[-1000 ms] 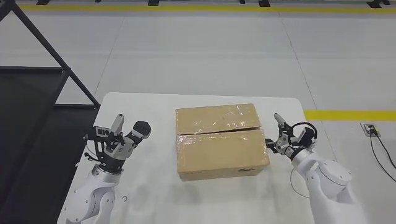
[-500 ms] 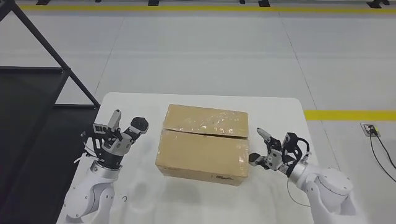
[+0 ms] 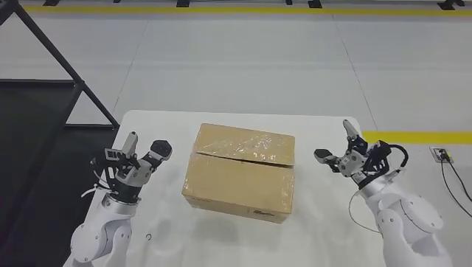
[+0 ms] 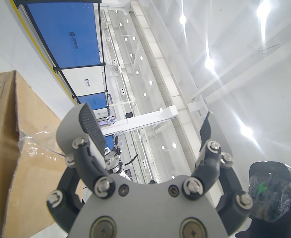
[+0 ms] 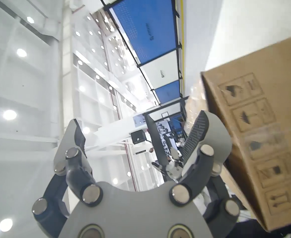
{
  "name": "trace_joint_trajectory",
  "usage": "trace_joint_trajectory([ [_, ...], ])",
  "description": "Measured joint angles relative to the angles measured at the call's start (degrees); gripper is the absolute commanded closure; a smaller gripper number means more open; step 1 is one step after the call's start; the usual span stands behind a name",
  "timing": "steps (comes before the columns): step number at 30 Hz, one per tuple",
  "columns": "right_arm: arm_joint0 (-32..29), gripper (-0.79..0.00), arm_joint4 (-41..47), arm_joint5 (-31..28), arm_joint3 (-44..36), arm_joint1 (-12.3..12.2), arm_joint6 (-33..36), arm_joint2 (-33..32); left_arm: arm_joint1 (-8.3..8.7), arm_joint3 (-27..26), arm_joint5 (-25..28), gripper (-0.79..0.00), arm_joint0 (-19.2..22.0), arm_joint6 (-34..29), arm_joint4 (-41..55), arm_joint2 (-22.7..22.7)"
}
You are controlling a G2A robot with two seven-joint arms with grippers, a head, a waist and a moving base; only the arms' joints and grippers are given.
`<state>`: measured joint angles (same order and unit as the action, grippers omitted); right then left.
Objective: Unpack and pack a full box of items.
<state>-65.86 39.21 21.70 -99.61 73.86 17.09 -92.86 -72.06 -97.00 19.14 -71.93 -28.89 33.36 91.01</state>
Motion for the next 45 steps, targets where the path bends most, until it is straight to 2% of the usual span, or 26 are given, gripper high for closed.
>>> trace_joint_trajectory([
  [9, -0.3, -0.785, -0.6, 0.1, -0.3, -0.1, 3.2, 1.2, -0.11, -0.5, 1.3, -0.785, -2.4, 0.3, 1.3, -0.3],
  [13, 2.8, -0.785, -7.7, -2.1, 0.0, -0.5, 7.7, 4.6, -0.12, -0.9, 1.1, -0.785, -2.7, 0.0, 1.4, -0.7],
  [17, 8.8, -0.785, -14.9, -5.3, 4.8, -1.2, 16.7, 7.7, -0.12, -1.5, 1.4, -0.785, -3.2, -0.3, 1.6, -0.8],
  [21, 16.7, -0.785, -21.5, -1.1, 11.5, -1.7, 23.6, 11.9, -0.09, -2.2, 2.2, -0.785, -4.3, -0.4, 2.4, -0.1],
  [26, 25.3, -0.785, -28.7, 3.6, 18.9, -1.9, 26.5, 16.5, -0.03, -2.7, 2.7, -0.785, -5.6, -0.6, 3.1, 0.7],
  [29, 27.9, -0.785, -31.3, 5.3, 21.5, -2.0, 26.5, 18.1, -0.03, -2.8, 3.0, -0.785, -5.9, -0.6, 3.3, 0.9],
  [45, 27.7, -0.785, -33.7, 7.1, 21.7, -3.3, 28.7, 18.1, -0.08, -2.5, 2.6, -0.785, -4.9, -0.6, 2.8, 0.0],
])
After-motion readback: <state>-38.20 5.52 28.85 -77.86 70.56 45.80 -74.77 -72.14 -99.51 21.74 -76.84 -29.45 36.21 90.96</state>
